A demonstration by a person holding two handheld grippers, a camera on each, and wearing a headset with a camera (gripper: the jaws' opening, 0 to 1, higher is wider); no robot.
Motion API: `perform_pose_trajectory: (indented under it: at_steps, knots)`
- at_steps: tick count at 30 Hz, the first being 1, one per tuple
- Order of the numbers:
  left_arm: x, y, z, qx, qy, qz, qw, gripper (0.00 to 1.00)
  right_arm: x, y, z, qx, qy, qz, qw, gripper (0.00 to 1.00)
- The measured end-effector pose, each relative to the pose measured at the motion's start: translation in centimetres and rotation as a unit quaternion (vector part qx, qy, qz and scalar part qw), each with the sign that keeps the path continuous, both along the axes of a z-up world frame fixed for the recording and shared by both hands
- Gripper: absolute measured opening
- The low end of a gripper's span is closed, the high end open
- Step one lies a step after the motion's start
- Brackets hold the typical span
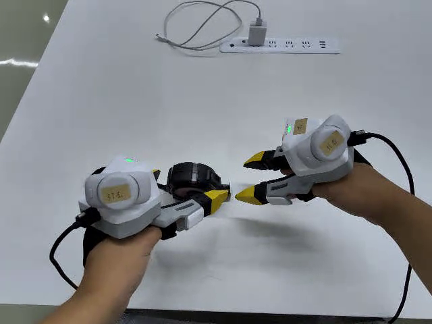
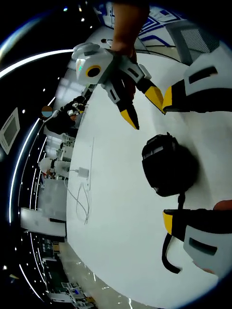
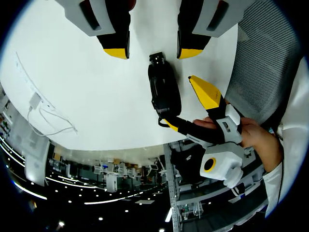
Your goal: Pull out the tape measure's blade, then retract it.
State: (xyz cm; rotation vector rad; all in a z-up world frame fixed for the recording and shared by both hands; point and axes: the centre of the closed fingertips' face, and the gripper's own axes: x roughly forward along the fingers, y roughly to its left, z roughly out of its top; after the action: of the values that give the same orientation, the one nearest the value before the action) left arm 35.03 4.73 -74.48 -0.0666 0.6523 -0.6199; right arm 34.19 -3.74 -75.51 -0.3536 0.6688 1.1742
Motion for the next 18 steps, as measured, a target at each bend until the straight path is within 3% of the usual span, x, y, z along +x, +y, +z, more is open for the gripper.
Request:
perform_pose_trajectory:
  at_steps: [18]
  knots:
    - [-2.2,2.5,0.7,0.017,-0.007,-0.06,0.998,0.88,-1.5,-2.8,1.4,0.011,-0.004,-0.057,0.9983,0.54]
